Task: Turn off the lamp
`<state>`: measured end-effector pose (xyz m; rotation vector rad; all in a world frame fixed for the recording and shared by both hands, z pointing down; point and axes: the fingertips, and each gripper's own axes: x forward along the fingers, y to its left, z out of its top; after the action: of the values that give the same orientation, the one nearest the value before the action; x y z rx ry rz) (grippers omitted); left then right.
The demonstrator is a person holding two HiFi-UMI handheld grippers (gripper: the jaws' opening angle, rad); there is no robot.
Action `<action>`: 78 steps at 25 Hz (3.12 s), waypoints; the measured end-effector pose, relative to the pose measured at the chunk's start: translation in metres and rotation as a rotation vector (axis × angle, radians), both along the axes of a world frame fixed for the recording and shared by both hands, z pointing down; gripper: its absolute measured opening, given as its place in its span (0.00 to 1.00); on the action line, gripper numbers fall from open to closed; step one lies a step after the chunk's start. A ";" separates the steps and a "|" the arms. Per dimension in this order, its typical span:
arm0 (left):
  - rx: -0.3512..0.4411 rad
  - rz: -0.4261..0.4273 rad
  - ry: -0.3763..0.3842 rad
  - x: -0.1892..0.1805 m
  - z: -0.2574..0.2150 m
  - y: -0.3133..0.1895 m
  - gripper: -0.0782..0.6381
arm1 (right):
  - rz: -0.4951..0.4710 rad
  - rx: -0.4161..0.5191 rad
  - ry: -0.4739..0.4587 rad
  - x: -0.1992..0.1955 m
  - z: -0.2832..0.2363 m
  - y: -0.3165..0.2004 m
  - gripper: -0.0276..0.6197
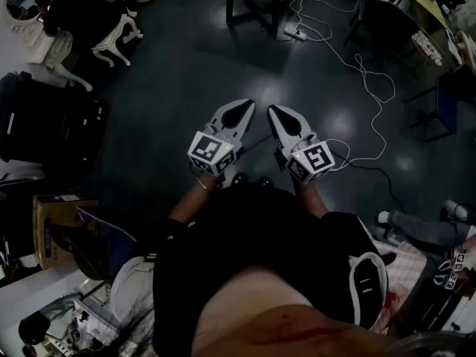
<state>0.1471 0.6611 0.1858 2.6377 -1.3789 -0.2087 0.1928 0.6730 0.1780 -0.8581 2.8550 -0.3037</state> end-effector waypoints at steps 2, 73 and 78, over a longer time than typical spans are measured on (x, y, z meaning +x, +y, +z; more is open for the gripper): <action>-0.003 0.002 0.001 0.004 0.000 -0.002 0.12 | 0.001 -0.001 0.004 0.004 0.001 0.000 0.04; -0.040 0.091 -0.008 -0.028 0.025 -0.204 0.12 | 0.124 -0.011 -0.015 -0.018 0.019 -0.203 0.04; -0.039 0.097 -0.013 -0.062 0.025 -0.227 0.12 | 0.130 -0.016 -0.013 -0.050 0.020 -0.226 0.04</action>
<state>0.0855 0.4339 0.2112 2.6698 -1.2413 -0.1516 0.1424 0.4466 0.1978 -1.0355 2.7717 -0.3162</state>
